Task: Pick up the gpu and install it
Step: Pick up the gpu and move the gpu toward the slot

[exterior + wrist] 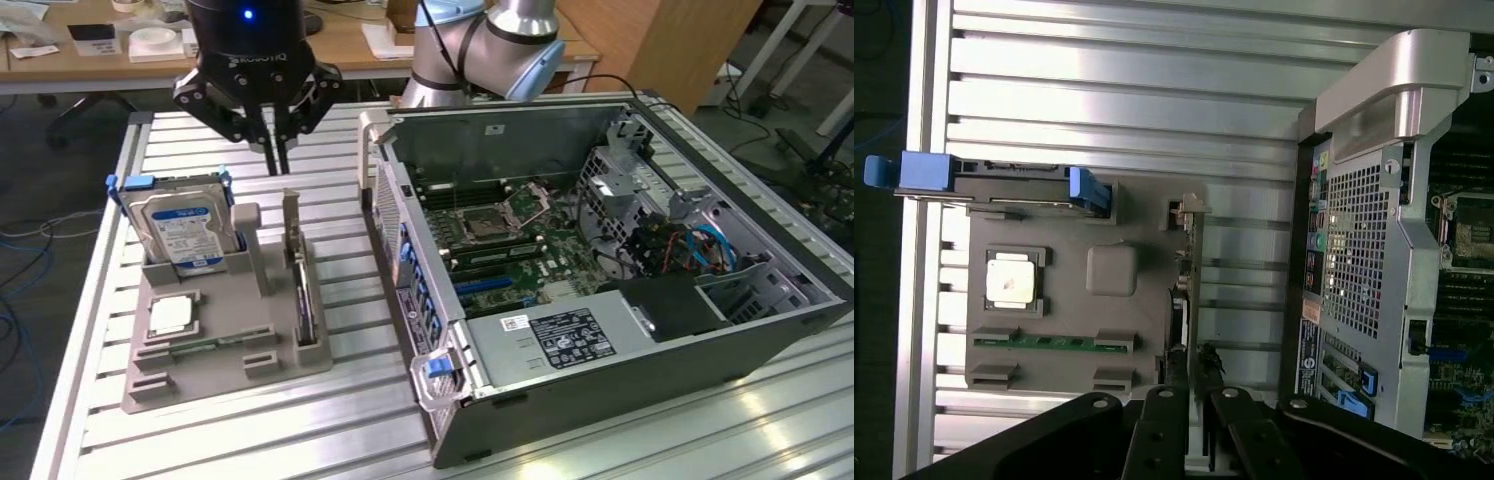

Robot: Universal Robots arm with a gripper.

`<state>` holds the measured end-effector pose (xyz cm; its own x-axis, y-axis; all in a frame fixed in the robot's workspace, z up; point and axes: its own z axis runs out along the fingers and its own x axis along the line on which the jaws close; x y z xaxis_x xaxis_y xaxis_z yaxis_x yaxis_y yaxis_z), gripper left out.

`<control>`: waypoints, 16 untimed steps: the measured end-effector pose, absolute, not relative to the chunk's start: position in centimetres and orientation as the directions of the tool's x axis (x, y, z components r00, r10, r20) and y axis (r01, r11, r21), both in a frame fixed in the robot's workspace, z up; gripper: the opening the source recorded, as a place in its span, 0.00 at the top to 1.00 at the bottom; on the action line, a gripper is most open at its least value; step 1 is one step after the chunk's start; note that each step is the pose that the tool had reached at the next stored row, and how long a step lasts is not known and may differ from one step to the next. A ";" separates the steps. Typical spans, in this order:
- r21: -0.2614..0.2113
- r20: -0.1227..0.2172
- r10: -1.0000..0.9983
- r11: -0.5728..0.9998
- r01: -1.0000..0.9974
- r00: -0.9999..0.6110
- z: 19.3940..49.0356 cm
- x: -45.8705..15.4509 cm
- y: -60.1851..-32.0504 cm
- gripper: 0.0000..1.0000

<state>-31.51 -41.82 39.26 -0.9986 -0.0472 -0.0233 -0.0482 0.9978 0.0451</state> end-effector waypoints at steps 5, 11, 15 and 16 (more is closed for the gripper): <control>0.045 -0.023 -0.047 0.998 -0.048 -0.999 39.3 -31.5 -41.8 0.65; 0.045 -0.024 -0.047 0.998 -0.048 -0.999 39.1 -31.5 -41.8 0.42; 0.045 -0.023 -0.049 0.998 -0.050 -0.999 38.4 -31.5 -42.0 0.35; 0.045 -0.023 -0.050 0.998 -0.051 -0.998 38.2 -31.5 -42.2 0.35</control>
